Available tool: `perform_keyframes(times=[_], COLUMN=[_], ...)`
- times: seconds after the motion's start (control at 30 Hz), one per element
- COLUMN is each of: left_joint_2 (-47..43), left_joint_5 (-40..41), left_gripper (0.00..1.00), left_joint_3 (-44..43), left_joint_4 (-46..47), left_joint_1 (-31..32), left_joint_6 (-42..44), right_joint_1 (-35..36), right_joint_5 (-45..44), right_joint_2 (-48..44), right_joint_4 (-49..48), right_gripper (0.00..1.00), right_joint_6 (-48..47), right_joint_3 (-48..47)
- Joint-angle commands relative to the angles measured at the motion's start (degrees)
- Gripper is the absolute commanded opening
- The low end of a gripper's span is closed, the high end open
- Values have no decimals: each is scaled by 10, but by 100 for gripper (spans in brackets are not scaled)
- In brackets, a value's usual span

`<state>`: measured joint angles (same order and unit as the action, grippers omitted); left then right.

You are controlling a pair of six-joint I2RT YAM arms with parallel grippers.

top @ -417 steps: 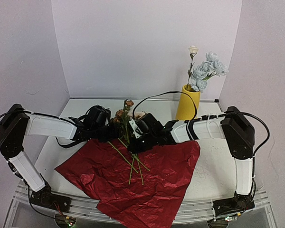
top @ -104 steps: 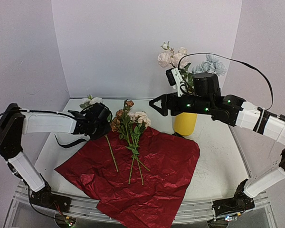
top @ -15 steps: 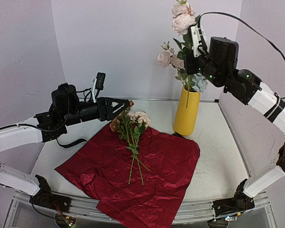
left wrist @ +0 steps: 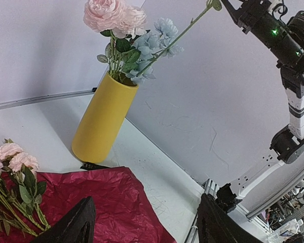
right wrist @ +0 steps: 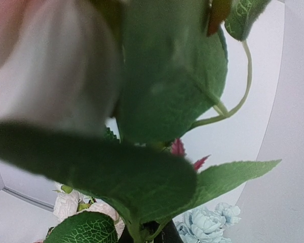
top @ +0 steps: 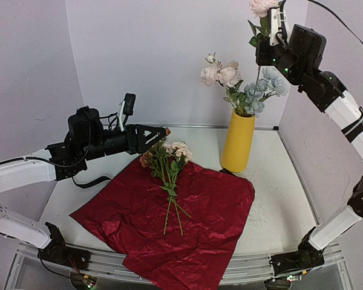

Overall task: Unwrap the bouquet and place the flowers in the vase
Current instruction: Pick up the fake flower from the wrapping paper, then insert the fake flower into the vase.

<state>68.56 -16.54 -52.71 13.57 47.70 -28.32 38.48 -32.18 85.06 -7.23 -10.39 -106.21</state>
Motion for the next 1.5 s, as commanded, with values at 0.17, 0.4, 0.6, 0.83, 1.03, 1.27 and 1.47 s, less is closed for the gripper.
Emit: perform_keyframes(times=[0.17,0.4,0.6,0.83,1.03,1.27,1.47], left_joint_2=[12,26,27,21,19,8,3], left_joint_5=[10,5,8,14,23,54,85], left_gripper=[70,70,70,70,70,69,69], left_joint_3=[-4,-7,-3,2,6,20,26], left_joint_4=[23,23,23,23,22,19,12], left_joint_1=[1,1,1,1,1,1,1], left_joint_6=[16,21,23,26,26,20,11], right_joint_1=[-10,-25,-58,-70,-79,-79,-79], right_joint_5=[10,11,24,28,20,37,69], right_joint_2=[32,42,66,84,84,43,9], right_joint_4=[-28,-39,-39,-39,-38,-29,2], right_gripper=[0,0,0,0,15,45,55], right_joint_6=[19,44,89,137,169,182,194], right_joint_3=[-18,20,46,90,139,165,179])
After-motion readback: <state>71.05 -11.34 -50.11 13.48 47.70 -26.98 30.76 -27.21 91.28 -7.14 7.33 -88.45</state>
